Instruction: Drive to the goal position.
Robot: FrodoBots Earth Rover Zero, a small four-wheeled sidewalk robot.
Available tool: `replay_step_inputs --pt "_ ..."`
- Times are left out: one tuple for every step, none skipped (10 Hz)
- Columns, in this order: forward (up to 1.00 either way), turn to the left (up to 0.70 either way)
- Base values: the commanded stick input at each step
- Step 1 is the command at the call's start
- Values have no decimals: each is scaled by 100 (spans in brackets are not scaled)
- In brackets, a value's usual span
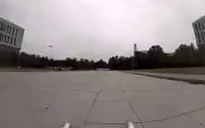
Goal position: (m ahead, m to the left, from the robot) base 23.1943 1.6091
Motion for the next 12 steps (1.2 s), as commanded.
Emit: replay_step_inputs --pt "85 -5" --pt "85 0" --pt "85 0" --pt "85 0" --pt "85 0" --pt "85 0" --pt "85 0" --pt "85 0" --pt "85 0" --pt "85 0" --pt "85 0" --pt "85 0"
